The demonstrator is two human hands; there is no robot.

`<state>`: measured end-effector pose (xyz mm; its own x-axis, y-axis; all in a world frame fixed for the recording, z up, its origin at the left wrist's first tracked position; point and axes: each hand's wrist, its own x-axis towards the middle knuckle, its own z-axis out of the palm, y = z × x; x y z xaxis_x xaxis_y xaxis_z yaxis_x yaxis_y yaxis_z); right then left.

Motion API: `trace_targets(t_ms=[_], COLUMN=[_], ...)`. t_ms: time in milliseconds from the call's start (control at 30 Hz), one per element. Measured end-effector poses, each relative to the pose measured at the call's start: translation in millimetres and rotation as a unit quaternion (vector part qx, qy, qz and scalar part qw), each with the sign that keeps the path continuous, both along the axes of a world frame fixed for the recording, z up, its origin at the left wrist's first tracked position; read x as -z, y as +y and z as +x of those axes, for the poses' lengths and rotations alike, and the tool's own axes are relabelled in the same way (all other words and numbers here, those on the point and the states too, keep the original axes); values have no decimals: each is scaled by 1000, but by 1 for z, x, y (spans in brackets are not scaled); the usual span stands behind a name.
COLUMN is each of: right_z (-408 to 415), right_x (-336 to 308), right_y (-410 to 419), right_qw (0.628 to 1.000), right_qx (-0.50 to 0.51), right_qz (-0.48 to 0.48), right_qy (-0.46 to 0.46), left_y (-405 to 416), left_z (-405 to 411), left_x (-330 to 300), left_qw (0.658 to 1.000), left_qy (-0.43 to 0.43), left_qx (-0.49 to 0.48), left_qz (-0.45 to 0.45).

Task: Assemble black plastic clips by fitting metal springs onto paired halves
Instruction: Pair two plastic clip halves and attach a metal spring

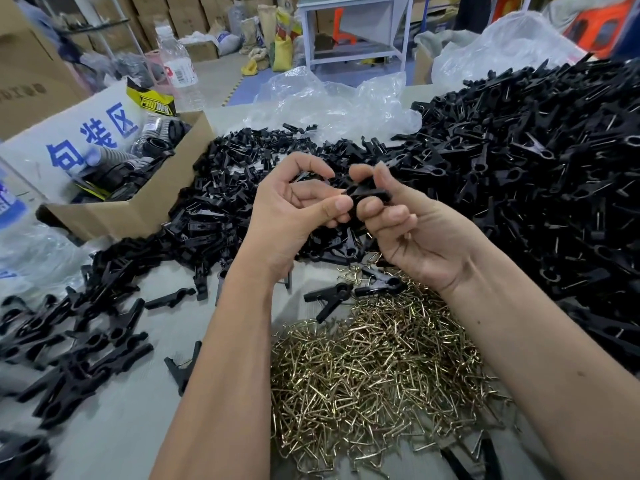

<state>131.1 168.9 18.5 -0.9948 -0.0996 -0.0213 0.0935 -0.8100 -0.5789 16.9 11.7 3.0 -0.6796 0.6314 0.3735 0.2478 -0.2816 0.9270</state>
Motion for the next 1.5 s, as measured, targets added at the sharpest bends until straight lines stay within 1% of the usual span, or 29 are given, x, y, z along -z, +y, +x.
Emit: trace_targets(t_ms=[33,67,100,133,200,233,267,300,367,433,467,533,567,600,667,700,767,800,833,933,1000,1067,1200,1300,1367,1400,1433,1500], right_z=[-1,-2,-3,-4,-5,-5,-5,-5,-6,-6,-7,-8,-8,-8,-8,-7,-8,-8,-8,-8,-7,-7,-7,-8,-8,-8,-7,-5], right_x=[-1,-2,-3,-3,-3,-3,-2,-2,0,4,7,13,14,15,16,16,20,22,24,25,24,23,26,27,25,24,22,18], right_y=[0,2,4,6,11,11,10,8,3,0,-2,-6,-7,-8,-10,-13,-21,-26,-31,-36,-35,-35,-41,-42,-37,-33,-27,-13], right_qw=[998,990,976,956,908,883,861,840,799,739,701,617,594,587,578,554,477,450,440,441,436,435,457,452,447,450,464,522], right_qx=[45,97,155,217,321,352,368,372,342,286,267,255,245,229,188,169,134,118,108,110,107,108,113,114,93,81,72,77], right_qz=[52,105,155,195,268,309,352,395,495,609,660,741,763,774,792,813,866,883,890,889,892,892,881,881,886,886,880,848], right_qy=[5,3,-6,-17,-21,-17,-14,-13,4,38,53,67,66,63,58,59,66,64,58,47,51,53,55,75,81,79,72,54], left_y=[-5,-10,-16,-21,-27,-26,-24,-20,-14,-13,-14,-18,-20,-22,-23,-23,-22,-21,-21,-23,-25,-27,-29,-28,-28,-29,-29,-29], left_z=[-4,-8,-13,-17,-20,-20,-19,-17,-13,-13,-13,-13,-15,-16,-19,-19,-19,-19,-18,-21,-23,-23,-21,-21,-20,-20,-20,-20], left_x=[-1,-1,-2,-3,-2,0,1,1,1,1,1,-1,-2,-4,-6,-6,-5,-4,-4,-6,-7,-8,-9,-11,-12,-12,-12,-10], left_qw=[998,990,973,948,893,873,860,850,835,824,826,859,877,889,895,894,886,878,870,851,852,861,870,862,853,851,849,851], left_qy=[30,76,127,172,221,233,244,255,272,284,285,264,247,235,230,231,237,242,244,238,231,231,213,208,207,208,210,219], left_qx=[-28,-53,-71,-81,-83,-88,-95,-103,-115,-118,-116,-113,-117,-124,-131,-133,-132,-131,-130,-112,-97,-87,-91,-88,-76,-74,-79,-98], left_qz=[-41,-102,-177,-254,-383,-420,-439,-448,-464,-477,-472,-425,-394,-373,-360,-361,-376,-391,-409,-454,-460,-446,-435,-454,-472,-477,-477,-467])
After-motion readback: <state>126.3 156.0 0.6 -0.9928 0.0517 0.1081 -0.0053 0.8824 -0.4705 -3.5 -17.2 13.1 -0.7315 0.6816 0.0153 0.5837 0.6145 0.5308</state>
